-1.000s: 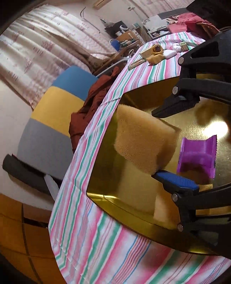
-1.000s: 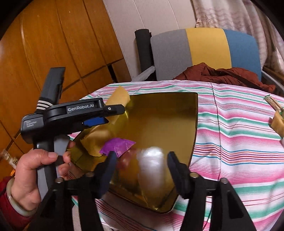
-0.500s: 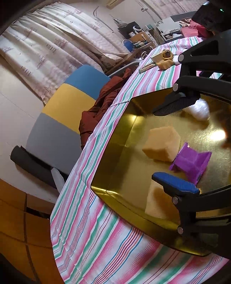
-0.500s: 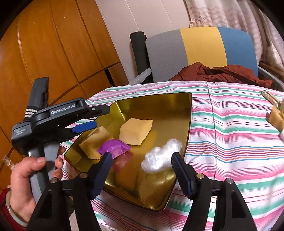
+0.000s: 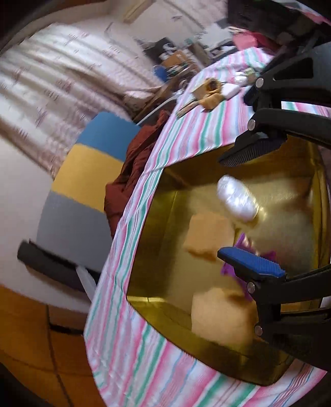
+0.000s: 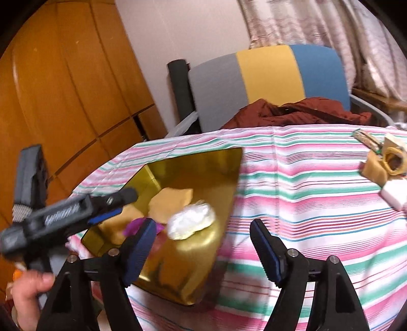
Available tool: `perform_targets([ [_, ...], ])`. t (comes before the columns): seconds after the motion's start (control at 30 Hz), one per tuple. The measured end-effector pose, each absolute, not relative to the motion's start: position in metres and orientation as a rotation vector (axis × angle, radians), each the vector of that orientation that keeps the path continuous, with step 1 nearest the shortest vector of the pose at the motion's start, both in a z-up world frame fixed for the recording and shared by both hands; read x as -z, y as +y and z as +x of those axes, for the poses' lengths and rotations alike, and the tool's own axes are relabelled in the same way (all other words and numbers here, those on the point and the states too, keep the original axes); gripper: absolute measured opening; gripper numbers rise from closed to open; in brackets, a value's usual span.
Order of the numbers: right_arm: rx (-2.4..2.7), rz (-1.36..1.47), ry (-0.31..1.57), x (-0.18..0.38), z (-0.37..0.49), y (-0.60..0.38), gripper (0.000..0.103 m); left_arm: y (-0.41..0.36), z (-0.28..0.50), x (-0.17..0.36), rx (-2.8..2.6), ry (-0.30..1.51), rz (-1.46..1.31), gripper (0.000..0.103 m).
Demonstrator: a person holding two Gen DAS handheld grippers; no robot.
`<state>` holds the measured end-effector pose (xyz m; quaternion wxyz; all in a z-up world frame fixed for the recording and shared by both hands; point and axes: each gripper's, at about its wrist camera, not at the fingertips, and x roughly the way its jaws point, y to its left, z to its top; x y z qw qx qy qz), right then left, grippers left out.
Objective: Organize objects
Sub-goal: 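Grasp the green essential oil box with the left tool while the right tool grasps another plastic bundle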
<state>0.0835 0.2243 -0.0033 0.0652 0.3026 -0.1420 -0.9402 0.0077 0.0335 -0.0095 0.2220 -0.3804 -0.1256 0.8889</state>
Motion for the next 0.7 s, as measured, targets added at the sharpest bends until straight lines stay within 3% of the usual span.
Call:
perform_targets([
  [0.37, 3.005, 0.945, -0.441, -0.001, 0.093, 0.290, 0.080, 0.099, 0.040, 0.000, -2.291, -0.140, -0.977, 0.067],
  [0.7, 3.243, 1.051, -0.562, 0.014, 0.123, 0.408, 0.081, 0.151, 0.063, 0.008, -2.153, -0.070, -1.014, 0.067],
])
